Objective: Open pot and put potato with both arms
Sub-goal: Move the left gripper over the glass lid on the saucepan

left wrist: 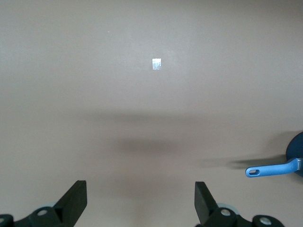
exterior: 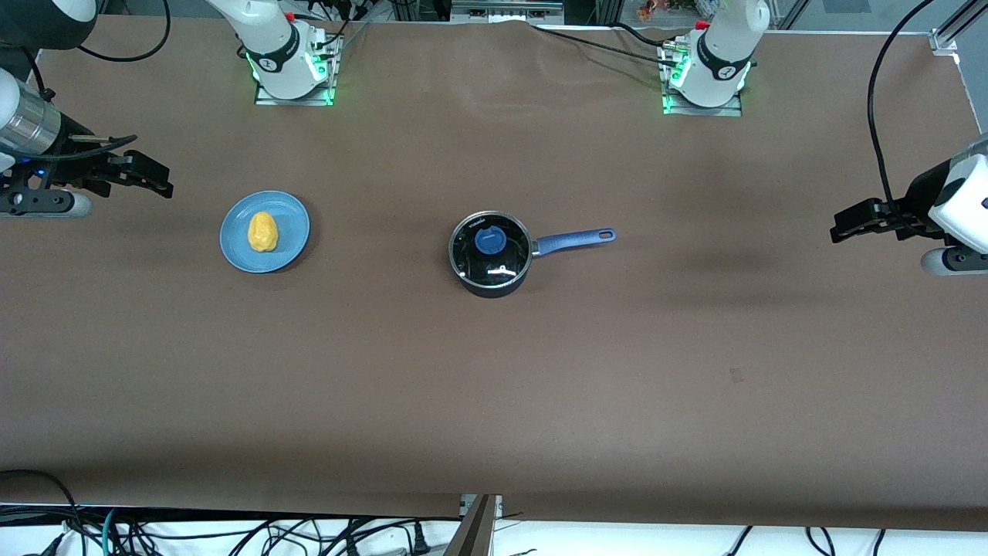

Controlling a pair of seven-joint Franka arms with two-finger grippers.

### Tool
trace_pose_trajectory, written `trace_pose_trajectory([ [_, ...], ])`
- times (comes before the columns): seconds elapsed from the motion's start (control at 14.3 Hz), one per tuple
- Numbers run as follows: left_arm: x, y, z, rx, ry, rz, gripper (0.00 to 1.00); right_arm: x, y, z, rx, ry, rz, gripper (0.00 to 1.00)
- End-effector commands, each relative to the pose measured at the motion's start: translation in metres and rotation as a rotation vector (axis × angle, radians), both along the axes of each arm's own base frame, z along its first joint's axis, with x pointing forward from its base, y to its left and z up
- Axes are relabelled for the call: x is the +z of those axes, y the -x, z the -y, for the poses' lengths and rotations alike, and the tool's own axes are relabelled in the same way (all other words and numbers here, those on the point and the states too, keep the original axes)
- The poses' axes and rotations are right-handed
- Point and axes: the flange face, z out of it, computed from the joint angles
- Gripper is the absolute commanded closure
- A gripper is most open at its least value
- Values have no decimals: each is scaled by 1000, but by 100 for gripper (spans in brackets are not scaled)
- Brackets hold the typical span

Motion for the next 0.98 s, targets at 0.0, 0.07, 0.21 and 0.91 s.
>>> trace_pose_trajectory([
  [0.0,5,1,-4,-16,19,-5,0,5,3,-1,-6,-17,-4,0],
  [0.07,5,0,-4,-16,19,-5,0,6,3,-1,-6,-17,-3,0],
  [0.21,3,0,5,-23,20,-8,0,5,3,-1,-6,-17,-4,0],
  [0.91,-96,-15,240,139,104,-45,0,5,4,-1,-7,-17,-7,0],
])
